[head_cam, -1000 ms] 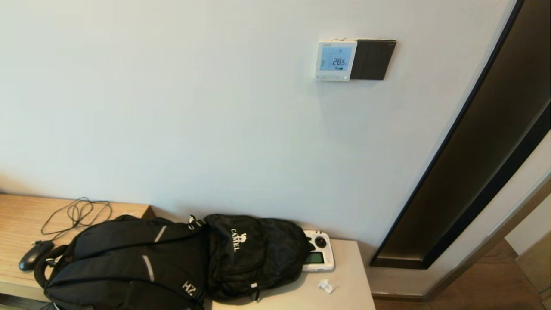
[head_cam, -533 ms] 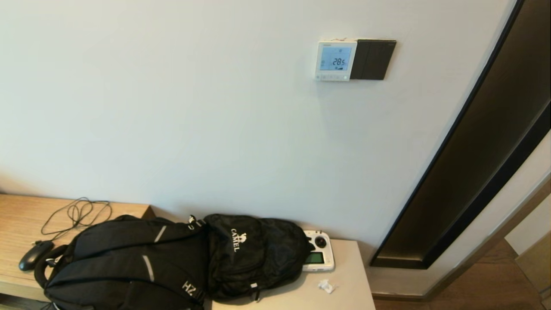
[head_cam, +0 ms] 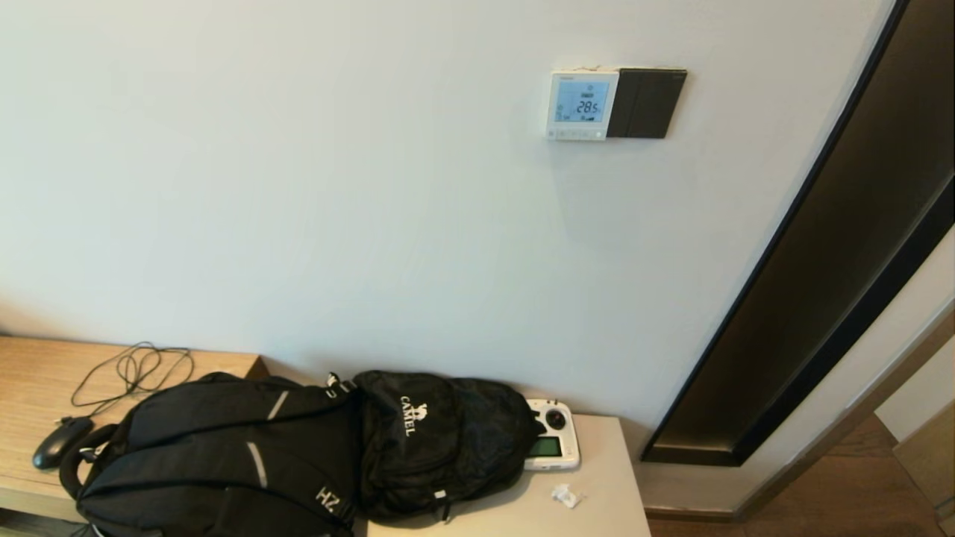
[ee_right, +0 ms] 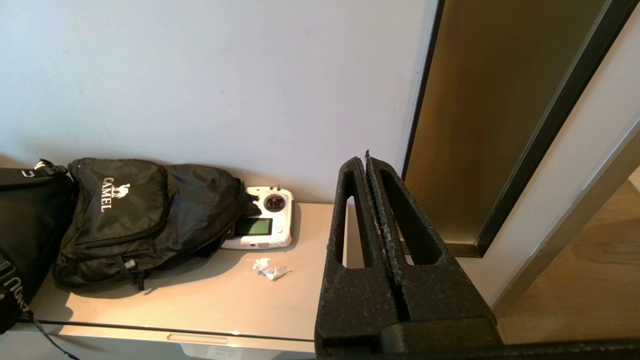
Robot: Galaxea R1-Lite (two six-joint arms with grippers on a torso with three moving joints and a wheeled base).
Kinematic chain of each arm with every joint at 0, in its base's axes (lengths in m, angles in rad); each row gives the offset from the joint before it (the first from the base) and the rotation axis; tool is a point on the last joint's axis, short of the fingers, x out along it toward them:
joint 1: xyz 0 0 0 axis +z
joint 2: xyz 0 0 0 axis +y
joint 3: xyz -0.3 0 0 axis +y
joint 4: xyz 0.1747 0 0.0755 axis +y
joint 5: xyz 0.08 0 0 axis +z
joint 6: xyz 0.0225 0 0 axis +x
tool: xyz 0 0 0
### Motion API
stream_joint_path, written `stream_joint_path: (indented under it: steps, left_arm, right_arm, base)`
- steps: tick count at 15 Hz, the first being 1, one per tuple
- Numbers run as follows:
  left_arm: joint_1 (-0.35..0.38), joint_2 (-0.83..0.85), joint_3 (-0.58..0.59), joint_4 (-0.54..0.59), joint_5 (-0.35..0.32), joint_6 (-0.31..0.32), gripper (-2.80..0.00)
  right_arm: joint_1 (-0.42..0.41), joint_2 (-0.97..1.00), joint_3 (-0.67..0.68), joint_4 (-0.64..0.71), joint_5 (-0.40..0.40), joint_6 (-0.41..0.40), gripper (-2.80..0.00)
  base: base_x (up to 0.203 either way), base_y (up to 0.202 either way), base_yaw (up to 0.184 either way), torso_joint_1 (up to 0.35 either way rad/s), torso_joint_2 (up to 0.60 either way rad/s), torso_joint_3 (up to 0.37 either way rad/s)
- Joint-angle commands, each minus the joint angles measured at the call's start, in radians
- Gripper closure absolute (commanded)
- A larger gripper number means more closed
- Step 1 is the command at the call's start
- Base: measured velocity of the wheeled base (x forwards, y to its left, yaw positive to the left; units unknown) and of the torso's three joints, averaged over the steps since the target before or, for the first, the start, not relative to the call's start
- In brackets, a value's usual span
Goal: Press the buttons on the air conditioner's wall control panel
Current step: Turn off the central air conditioner
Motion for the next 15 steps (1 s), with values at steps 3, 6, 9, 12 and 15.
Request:
stream_joint_path:
  steps: [3, 6, 9, 12, 15]
  left_arm:
    - [-0.001, 0.000, 0.000, 0.000, -0.001, 0.000, 0.00]
    - [0.001, 0.000, 0.000, 0.000, -0.001, 0.000, 0.00]
    - [0.000, 0.000, 0.000, 0.000, -0.001, 0.000, 0.00]
    - [0.001, 0.000, 0.000, 0.000, -0.001, 0.000, 0.00]
    - [-0.001, 0.000, 0.000, 0.000, -0.001, 0.000, 0.00]
  right_arm:
    - [-0.001, 0.010, -0.001, -0.040, 0.000, 0.004, 0.00]
    - [-0.002, 0.133, -0.013, -0.182, -0.003, 0.002, 0.00]
    - [-0.015, 0.364, -0.081, -0.347, -0.002, 0.003, 0.00]
    - [-0.026, 0.617, -0.205, -0.521, -0.006, 0.005, 0.00]
    - [-0.022, 0.834, -0.372, -0.652, -0.047, 0.007, 0.00]
  base:
    - [0.000, 0.000, 0.000, 0.000, 0.00, 0.000]
    - [0.000, 0.000, 0.000, 0.000, 0.00, 0.000]
    - [0.000, 0.000, 0.000, 0.000, 0.00, 0.000]
    - [0.000, 0.000, 0.000, 0.000, 0.00, 0.000]
    - [0.000, 0.000, 0.000, 0.000, 0.00, 0.000]
